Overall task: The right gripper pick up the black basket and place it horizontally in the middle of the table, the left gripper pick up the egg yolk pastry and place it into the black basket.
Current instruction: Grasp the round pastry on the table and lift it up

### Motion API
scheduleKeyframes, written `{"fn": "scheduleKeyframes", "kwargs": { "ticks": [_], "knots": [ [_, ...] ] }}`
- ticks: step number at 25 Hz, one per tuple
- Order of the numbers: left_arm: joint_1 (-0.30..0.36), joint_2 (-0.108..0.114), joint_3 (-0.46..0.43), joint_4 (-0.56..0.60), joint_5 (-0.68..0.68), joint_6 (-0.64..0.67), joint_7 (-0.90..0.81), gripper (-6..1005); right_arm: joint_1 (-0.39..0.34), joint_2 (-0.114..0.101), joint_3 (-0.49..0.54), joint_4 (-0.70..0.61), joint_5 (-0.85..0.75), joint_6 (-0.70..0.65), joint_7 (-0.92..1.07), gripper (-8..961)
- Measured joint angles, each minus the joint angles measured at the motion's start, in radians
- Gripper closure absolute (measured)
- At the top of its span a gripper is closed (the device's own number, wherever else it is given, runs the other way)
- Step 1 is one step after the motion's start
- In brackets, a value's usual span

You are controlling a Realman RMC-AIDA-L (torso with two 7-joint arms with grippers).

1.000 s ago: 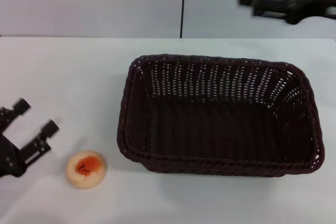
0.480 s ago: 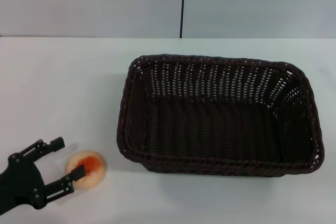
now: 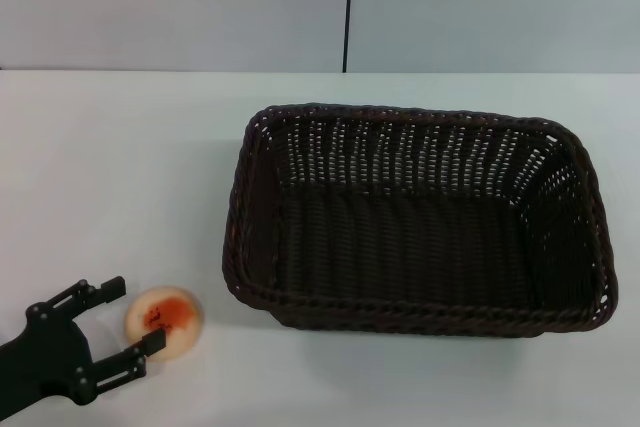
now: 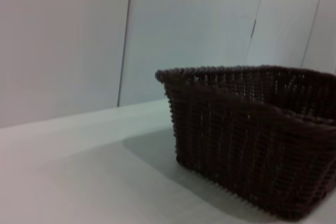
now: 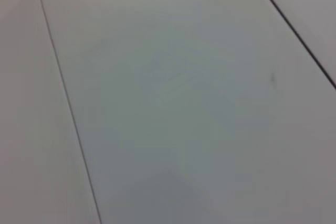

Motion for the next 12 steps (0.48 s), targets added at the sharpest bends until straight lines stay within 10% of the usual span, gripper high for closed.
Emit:
{"fn": "scheduleKeyframes", "kwargs": {
  "ticks": [12],
  "knots": [
    [-0.011,0.001,0.041,0.0,0.02,-0.015,-0.003,179,0.021,-0.004,0.004,0.067,-0.002,0.007,-0.032,194]
  ]
}}
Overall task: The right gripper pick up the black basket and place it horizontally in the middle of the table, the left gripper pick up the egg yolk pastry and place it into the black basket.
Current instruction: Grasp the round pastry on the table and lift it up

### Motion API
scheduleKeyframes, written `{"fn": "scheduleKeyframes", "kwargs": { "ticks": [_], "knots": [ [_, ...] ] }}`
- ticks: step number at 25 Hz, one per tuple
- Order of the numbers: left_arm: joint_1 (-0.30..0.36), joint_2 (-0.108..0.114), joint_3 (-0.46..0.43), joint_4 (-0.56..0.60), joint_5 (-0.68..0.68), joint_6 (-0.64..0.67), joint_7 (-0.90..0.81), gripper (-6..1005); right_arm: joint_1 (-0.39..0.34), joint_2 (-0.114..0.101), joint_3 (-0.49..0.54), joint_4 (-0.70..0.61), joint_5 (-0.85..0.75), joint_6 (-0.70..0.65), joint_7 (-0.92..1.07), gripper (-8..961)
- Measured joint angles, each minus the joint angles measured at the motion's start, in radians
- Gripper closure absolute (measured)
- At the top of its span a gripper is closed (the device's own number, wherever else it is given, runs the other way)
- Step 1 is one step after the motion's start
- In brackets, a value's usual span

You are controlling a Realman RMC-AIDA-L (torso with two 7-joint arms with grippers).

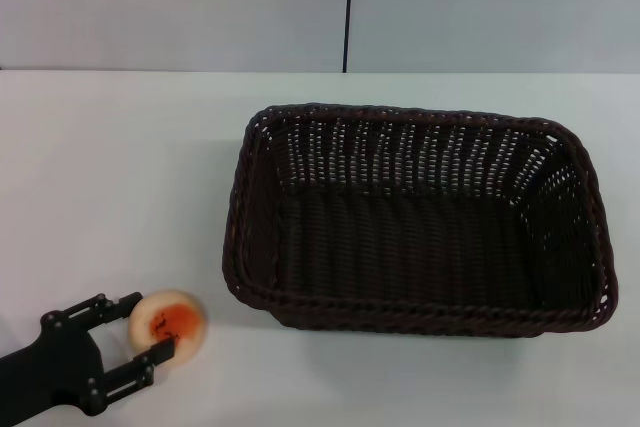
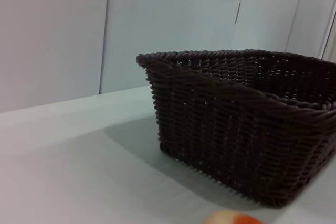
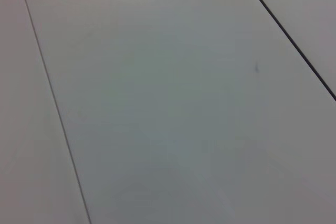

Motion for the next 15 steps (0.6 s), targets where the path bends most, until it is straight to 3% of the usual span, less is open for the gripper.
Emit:
{"fn": "scheduleKeyframes", "kwargs": {
  "ticks": [2,8,11,15],
  "knots": [
    [-0.002,-0.002,0.001,-0.005,0.0,-0.001,0.0,179,0.012,0.001,0.0,0.037,0.0,-0.001,-0.032,194],
    [-0.01,-0.002,-0.009,-0.034,-0.008,-0.002,0.007,350,0.021,0.008,0.013,0.097,0.01,-0.023,-0.12,194],
    [-0.011,-0.001,-0.019,-0.036,-0.013,0.002,0.033,505,0.041,0.009,0.056,0.194,0.047,-0.054,-0.179,194],
    [0.0,0.003,-0.154,-0.037,-0.064,0.055,0.067,616,0.049,0.007,0.118,0.272,0.077,-0.074,-0.21,194]
  ]
}}
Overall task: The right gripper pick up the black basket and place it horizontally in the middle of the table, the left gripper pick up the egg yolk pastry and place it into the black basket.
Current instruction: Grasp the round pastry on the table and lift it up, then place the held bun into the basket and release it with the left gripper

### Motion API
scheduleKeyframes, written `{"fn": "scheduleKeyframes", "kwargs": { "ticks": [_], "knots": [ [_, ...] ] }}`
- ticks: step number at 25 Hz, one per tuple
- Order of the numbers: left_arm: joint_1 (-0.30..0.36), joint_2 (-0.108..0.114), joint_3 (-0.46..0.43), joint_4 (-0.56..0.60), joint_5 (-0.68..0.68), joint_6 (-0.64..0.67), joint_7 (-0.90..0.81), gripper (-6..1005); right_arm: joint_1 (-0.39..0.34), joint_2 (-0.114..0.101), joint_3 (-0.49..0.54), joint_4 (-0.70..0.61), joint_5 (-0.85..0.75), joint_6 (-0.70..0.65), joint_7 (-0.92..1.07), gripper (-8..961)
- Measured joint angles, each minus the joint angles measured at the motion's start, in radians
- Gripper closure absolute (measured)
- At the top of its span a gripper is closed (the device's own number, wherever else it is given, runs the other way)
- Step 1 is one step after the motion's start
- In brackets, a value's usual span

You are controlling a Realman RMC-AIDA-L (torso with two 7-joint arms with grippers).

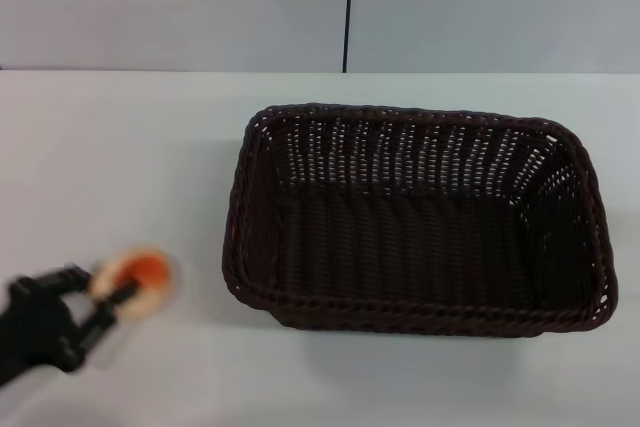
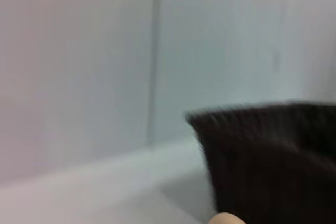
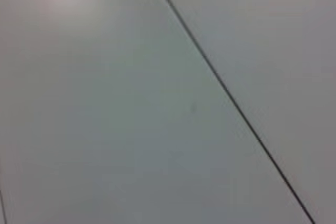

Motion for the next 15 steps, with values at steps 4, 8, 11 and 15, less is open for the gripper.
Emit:
{"fn": "scheduleKeyframes", "kwargs": {
  "ticks": [4,8,11,15],
  "knots": [
    [0.001,0.002,-0.041,0.003,-0.014,0.017,0.001,695,-0.006,0.0,0.007,0.003,0.001,-0.009,-0.002,194],
    [-0.028,0.001,-0.169,0.011,-0.095,0.15,0.0,745,-0.008,0.001,0.008,0.004,0.001,-0.021,-0.002,193],
    [-0.095,-0.005,-0.169,-0.044,-0.117,0.211,-0.001,796,-0.008,0.002,0.008,0.01,-0.002,-0.032,-0.003,193],
    [-0.187,-0.007,-0.122,-0.183,-0.109,0.214,0.038,814,-0.014,0.001,0.009,0.025,0.001,-0.049,-0.003,193]
  ]
}}
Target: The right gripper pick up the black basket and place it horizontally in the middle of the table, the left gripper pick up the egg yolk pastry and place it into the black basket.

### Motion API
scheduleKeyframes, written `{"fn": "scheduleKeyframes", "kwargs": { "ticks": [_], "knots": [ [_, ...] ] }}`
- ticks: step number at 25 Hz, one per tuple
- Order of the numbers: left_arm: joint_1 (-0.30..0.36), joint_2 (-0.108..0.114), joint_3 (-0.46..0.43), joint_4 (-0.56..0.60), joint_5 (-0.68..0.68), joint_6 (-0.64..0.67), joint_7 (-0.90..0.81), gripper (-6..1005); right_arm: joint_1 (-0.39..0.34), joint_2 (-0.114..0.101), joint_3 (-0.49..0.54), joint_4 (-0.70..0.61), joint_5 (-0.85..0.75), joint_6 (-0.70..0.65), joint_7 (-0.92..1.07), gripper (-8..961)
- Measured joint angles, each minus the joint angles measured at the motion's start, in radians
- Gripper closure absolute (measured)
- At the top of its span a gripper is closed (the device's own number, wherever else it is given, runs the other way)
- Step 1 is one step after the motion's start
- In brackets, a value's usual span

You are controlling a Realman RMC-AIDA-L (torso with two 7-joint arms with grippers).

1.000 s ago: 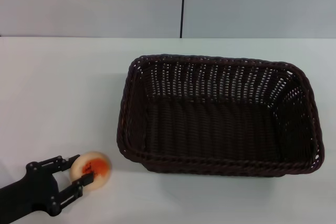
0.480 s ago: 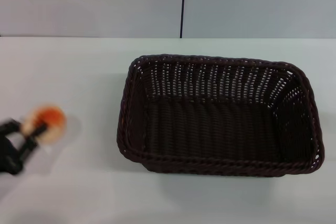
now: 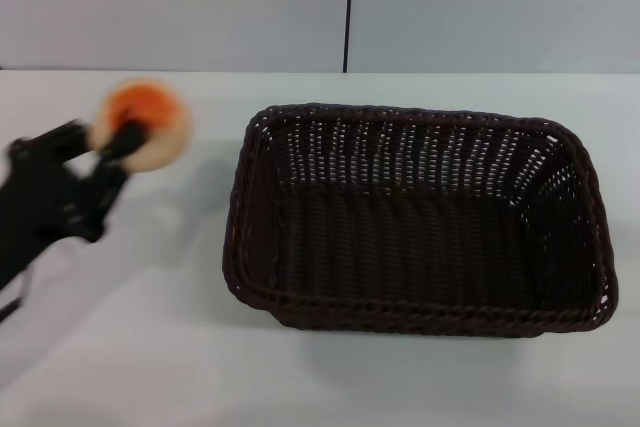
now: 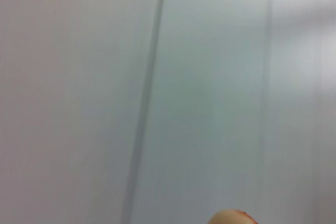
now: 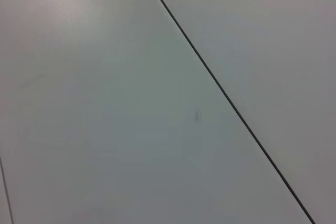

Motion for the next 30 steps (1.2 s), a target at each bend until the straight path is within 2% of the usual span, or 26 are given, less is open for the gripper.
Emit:
{"fn": "scheduleKeyframes", "kwargs": {
  "ticks": [4,6,8,9,12,18,19,20,23,24,26,28,30],
  "knots": [
    [-0.061,-0.002,0.066,-0.105,0.001,-0.026,0.081,832,-0.004,0.0,0.0,0.002,0.0,-0.005,-0.001,193],
    [-0.121,-0.003,0.131,-0.201,0.003,-0.082,0.175,841,-0.005,-0.001,0.0,0.004,-0.003,-0.005,-0.005,193],
    [-0.137,-0.003,0.148,-0.224,0.004,-0.101,0.2,853,-0.006,-0.002,0.0,0.005,-0.004,-0.005,-0.02,193],
    [-0.177,-0.004,0.177,-0.291,0.005,-0.157,0.254,859,-0.006,-0.002,0.0,0.005,-0.004,-0.005,-0.03,193],
    [-0.189,-0.004,0.159,-0.318,-0.002,-0.206,0.259,879,-0.001,-0.004,0.0,0.002,-0.005,-0.005,-0.076,193],
    [-0.189,-0.003,0.108,-0.346,-0.006,-0.266,0.255,736,0.008,-0.004,0.033,0.003,0.007,-0.005,-0.155,194],
    [-0.173,-0.002,0.069,-0.357,-0.006,-0.277,0.259,712,0.011,-0.003,0.046,0.004,0.008,-0.004,-0.172,194],
    [-0.173,-0.002,0.069,-0.357,-0.006,-0.277,0.259,651,0.014,-0.002,0.055,0.006,0.008,-0.002,-0.187,194],
    [-0.105,-0.001,-0.054,-0.359,-0.007,-0.288,0.293,469,0.025,-0.001,0.071,0.026,0.009,0.008,-0.254,194],
    [-0.053,-0.001,-0.155,-0.36,-0.007,-0.29,0.315,419,0.029,-0.002,0.076,0.036,0.009,0.009,-0.275,194],
    [0.008,-0.002,-0.261,-0.361,-0.008,-0.29,0.328,320,0.033,-0.001,0.083,0.051,0.009,0.013,-0.302,194],
    [0.077,-0.002,-0.368,-0.361,-0.01,-0.292,0.33,274,0.041,0.001,0.086,0.083,0.009,0.018,-0.329,194],
    [0.094,0.0,-0.387,-0.36,-0.01,-0.292,0.328,227,0.049,0.002,0.087,0.107,0.009,0.015,-0.335,194]
  ]
}}
